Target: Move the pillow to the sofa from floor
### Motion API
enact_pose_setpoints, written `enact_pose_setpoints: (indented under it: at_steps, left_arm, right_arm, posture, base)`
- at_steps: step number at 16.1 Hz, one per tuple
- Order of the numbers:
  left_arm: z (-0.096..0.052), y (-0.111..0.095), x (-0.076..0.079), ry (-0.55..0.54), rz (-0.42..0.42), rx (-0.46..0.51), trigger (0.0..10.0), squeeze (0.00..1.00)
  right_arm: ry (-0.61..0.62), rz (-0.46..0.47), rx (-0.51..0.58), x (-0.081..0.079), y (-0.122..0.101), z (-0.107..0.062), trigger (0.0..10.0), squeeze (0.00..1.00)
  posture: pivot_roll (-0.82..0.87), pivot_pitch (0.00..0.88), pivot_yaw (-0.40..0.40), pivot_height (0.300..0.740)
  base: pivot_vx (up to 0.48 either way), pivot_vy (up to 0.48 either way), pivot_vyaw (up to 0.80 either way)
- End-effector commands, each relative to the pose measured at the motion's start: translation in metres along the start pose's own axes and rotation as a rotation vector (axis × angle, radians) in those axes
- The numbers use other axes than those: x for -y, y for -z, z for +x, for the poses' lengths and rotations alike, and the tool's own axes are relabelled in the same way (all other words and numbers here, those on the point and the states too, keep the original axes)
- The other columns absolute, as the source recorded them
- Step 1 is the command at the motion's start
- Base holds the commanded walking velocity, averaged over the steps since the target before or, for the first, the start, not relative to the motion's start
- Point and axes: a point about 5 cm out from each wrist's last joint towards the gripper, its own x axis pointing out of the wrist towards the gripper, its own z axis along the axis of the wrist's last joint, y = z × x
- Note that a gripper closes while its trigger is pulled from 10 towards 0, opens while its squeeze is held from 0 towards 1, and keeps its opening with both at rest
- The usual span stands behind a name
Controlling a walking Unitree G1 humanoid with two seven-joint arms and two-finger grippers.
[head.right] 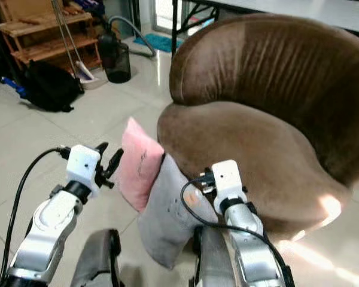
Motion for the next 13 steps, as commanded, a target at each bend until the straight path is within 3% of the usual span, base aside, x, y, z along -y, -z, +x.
enact_pose_setpoints:
  at_steps: [1,7,8,11,13]
  left_arm:
    - [-0.001,0.001,-0.003,-0.007,0.007,-0.005,10.0,0.0]
    - [-0.016,0.012,-0.007,0.004,0.064,-0.065,10.0,0.0]
    - [-0.019,0.014,-0.007,0.01,0.073,-0.071,10.0,0.0]
    - [-0.031,0.011,-0.004,0.069,0.074,-0.066,10.0,0.0]
    - [-0.038,0.002,-0.001,0.137,0.073,-0.044,10.0,0.0]
  right_arm:
    - [-0.009,-0.006,0.005,-0.001,-0.001,0.002,10.0,0.0]
    - [-0.106,0.03,-0.025,-0.016,0.01,0.011,10.0,0.0]
    - [-0.112,0.039,-0.028,-0.018,0.012,0.016,10.0,1.0]
    - [-0.107,0.084,-0.043,-0.021,0.017,0.045,10.0,1.0]
    - [-0.1,0.109,-0.058,-0.019,0.023,0.05,10.0,1.0]
  posture:
    - [-0.03,0.029,-0.01,0.53]
    - [-0.03,0.075,-0.009,0.53]
    - [-0.02,0.089,-0.008,0.53]
    - [0.01,0.156,0.001,0.53]
    - [0.06,0.199,0.008,0.53]
  base:
    - [0.0,0.0,0.0]
    - [0.0,0.0,0.0]
    - [0.0,0.0,0.0]
    - [0.0,0.0,0.0]
    - [0.0,0.0,0.0]
